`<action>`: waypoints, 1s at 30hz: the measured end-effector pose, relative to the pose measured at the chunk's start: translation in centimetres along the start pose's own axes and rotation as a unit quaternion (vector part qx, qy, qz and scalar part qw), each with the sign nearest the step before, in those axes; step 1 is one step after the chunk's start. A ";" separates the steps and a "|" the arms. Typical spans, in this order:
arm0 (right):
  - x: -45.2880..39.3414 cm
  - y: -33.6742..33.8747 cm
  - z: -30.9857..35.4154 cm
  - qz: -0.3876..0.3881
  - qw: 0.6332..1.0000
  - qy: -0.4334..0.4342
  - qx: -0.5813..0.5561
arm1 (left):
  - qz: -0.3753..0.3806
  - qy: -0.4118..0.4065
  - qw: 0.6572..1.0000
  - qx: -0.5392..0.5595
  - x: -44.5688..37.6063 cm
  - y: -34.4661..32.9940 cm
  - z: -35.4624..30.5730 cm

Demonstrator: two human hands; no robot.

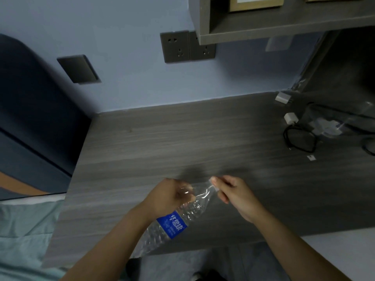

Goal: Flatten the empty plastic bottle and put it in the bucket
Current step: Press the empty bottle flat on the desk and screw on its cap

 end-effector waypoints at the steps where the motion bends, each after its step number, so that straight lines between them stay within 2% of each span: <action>1: -0.1 0.0 0.0 -0.003 1.000 -0.004 -0.005 | -0.011 0.002 1.000 -0.008 0.0 0.1 0.0; 6: -0.3 0.4 -0.2 -0.045 0.997 -0.002 -0.055 | -0.003 0.023 0.999 0.040 0.2 -0.3 -0.4; 10: -0.1 -0.5 -0.7 0.025 0.990 -0.002 -0.136 | 0.010 0.071 0.993 0.098 0.5 -0.4 0.1; 15: -0.2 -0.2 -1.3 0.007 0.997 -0.009 -0.072 | -0.014 0.055 0.998 0.026 0.9 -0.6 -0.3; 20: 0.6 0.2 -1.2 0.003 0.994 -0.023 -0.107 | -0.046 0.073 0.995 0.042 1.8 -1.0 0.5; 23: 2.2 1.8 -3.2 -0.047 0.989 -0.070 -0.124 | -0.042 0.099 0.994 -0.029 2.9 -1.6 1.4; 25: 3.9 2.1 -4.8 -0.041 0.987 -0.094 -0.120 | -0.027 0.106 0.992 -0.058 4.1 -2.4 1.8; 27: 6.0 2.1 -6.5 -0.019 0.990 -0.104 -0.097 | -0.009 0.099 0.995 -0.020 5.4 -3.6 2.0; 30: 9.5 2.6 -9.3 -0.013 0.989 -0.123 -0.079 | -0.023 0.082 0.996 0.020 7.7 -4.7 2.0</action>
Point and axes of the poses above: each hand's wrist, its own x-axis away from the middle knuckle, its own y-axis out of the back of the hand, z = x × y, the point moved 9 cm from there along -x, towards the middle knuckle, and after that the axes turned 13 degrees about x, right-handed, at the moved point
